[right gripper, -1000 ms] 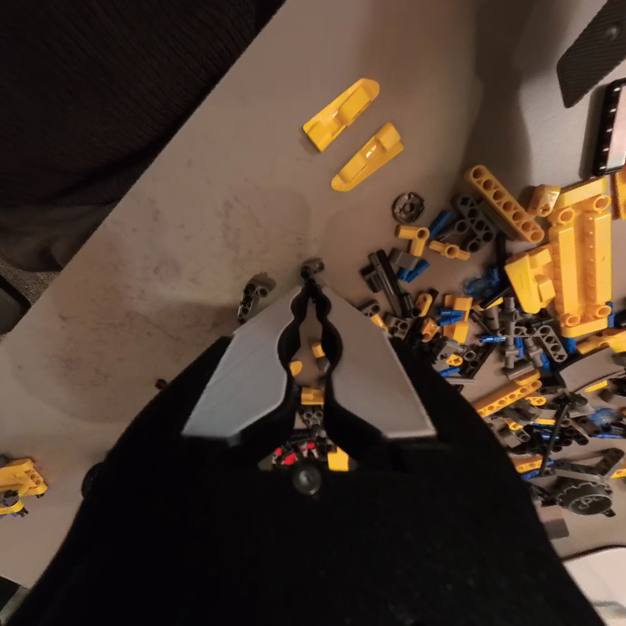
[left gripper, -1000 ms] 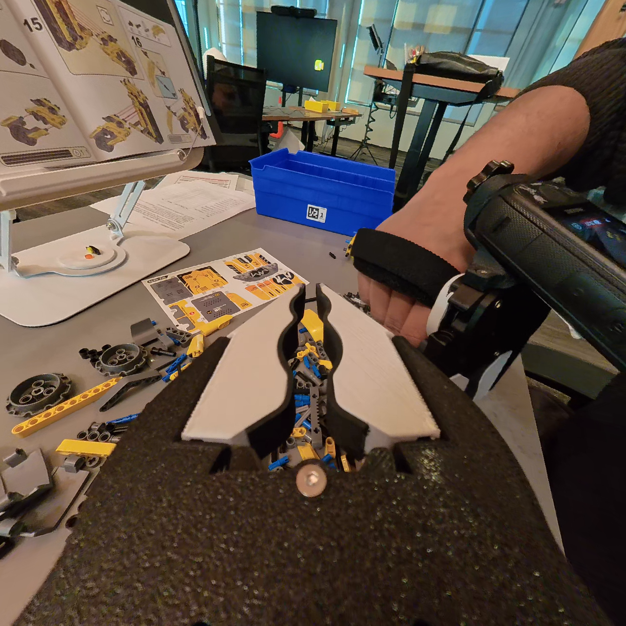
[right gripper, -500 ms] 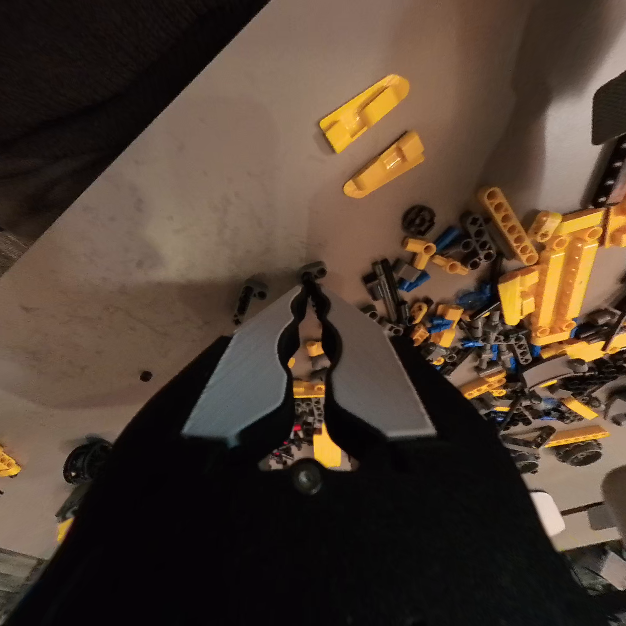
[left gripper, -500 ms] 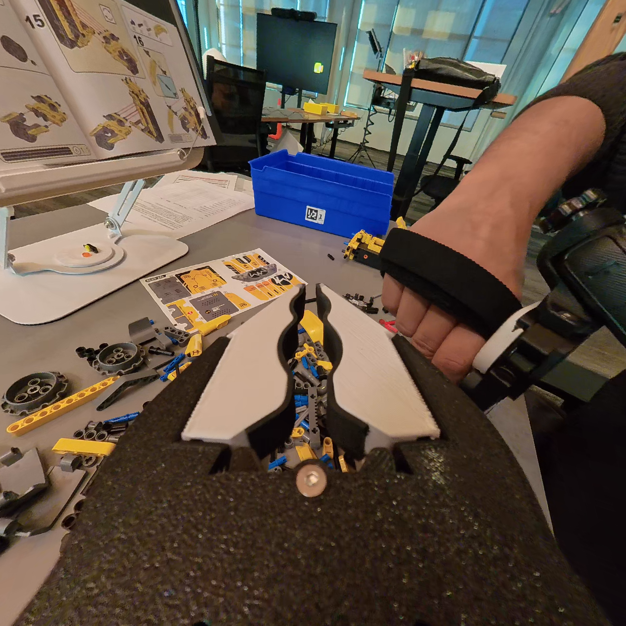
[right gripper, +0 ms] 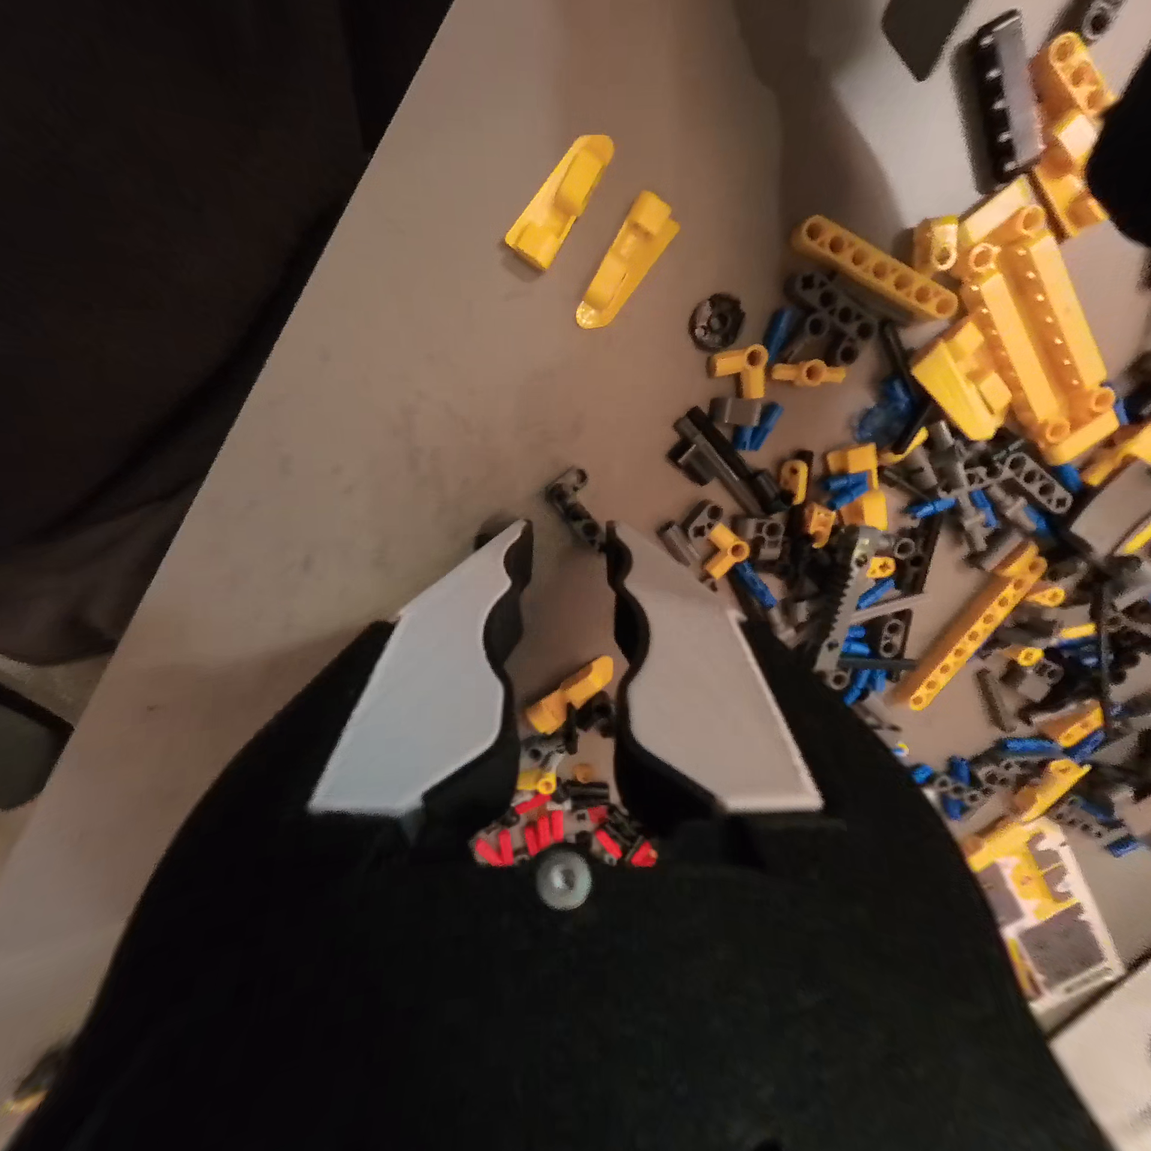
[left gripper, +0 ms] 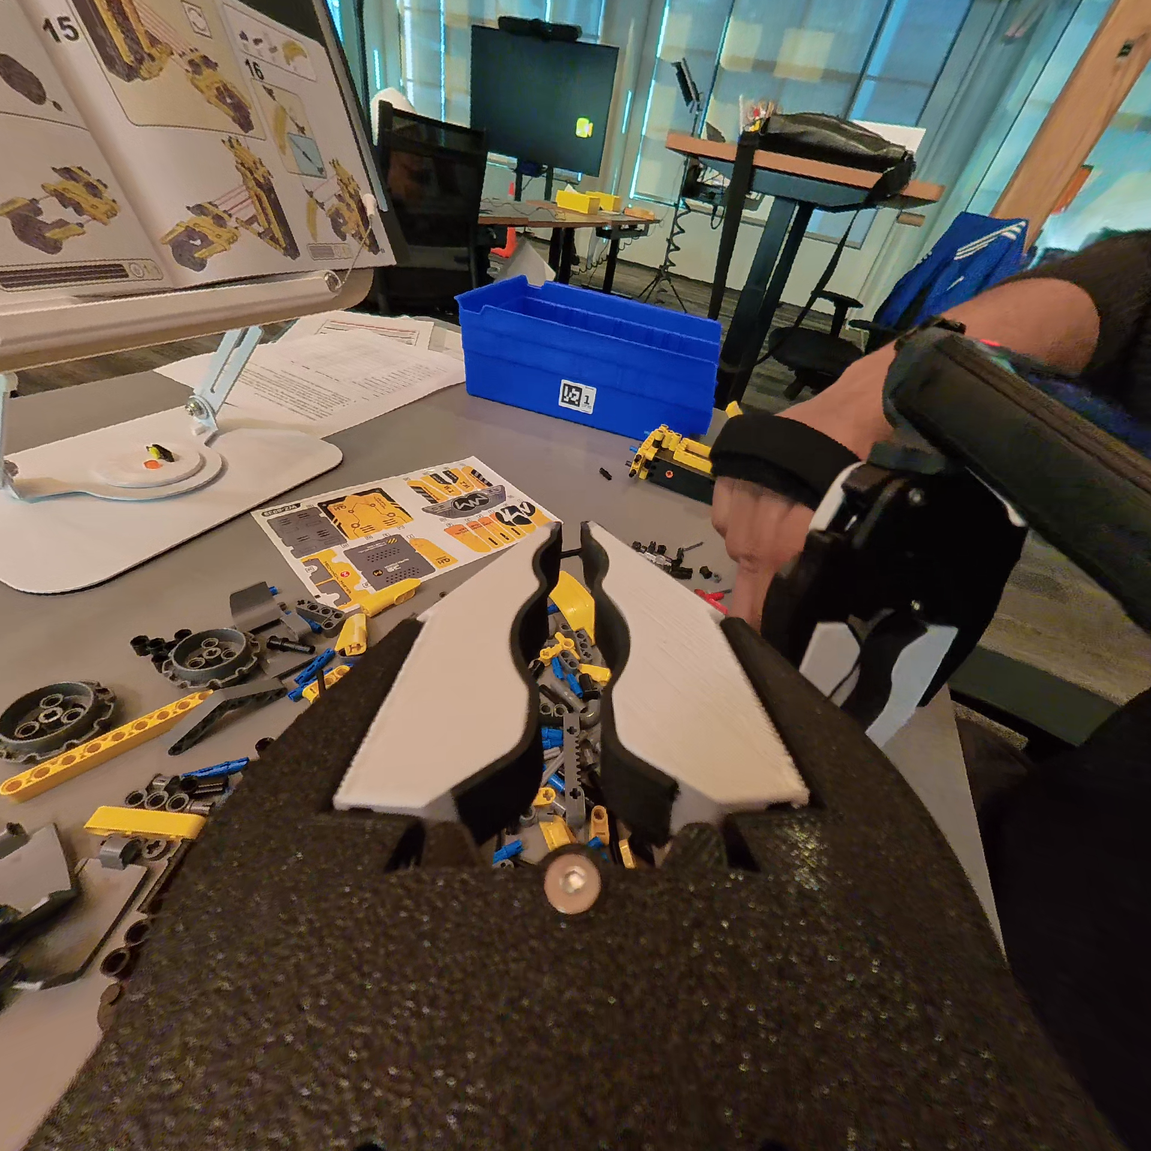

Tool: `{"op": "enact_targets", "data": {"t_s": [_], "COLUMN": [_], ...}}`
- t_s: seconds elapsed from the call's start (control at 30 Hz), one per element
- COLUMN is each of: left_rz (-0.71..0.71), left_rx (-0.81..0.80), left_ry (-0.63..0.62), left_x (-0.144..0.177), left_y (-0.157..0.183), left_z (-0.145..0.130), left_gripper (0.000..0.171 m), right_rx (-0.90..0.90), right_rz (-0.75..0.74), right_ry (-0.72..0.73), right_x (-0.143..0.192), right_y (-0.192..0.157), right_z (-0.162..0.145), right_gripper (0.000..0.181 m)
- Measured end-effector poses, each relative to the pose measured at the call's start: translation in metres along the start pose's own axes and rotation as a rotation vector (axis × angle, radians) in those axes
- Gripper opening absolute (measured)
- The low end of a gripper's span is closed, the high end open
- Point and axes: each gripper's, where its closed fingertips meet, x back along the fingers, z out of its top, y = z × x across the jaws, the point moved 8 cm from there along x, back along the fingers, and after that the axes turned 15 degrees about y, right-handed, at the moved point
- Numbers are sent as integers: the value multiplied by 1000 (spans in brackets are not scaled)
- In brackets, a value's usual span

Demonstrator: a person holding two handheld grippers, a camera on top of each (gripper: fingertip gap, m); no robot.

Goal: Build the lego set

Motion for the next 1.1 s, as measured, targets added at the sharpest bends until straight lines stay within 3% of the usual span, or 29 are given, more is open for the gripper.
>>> {"op": "enact_targets", "data": {"t_s": [0.13, 0.33, 0.43, 0.63, 0.77, 1.1], "left_rz": [7, 16, 34, 46, 54, 73], "left_rx": [-5, 0, -12, -27, -48, -103], "left_ry": [-7, -17, -40, -79, -120, -182], "left_x": [0, -1, -2, -6, -9, -12], "left_y": [-1, -2, -4, -4, -3, -2], "left_z": [-1, -4, -7, -13, -18, -24], "left_gripper": [5, 5, 5, 5, 5, 5], "right_rx": [-74, -211, -368, -451, -500, -393], "right_rz": [-128, -670, -831, -891, -830, -819], "right_ry": [156, 511, 636, 701, 746, 706], "right_x": [16, 60, 74, 86, 78, 66], "right_y": [3, 37, 49, 37, 35, 29], "right_z": [-6, -39, -69, -92, -85, -66], "right_gripper": [24, 22, 20, 17, 17, 17]}}
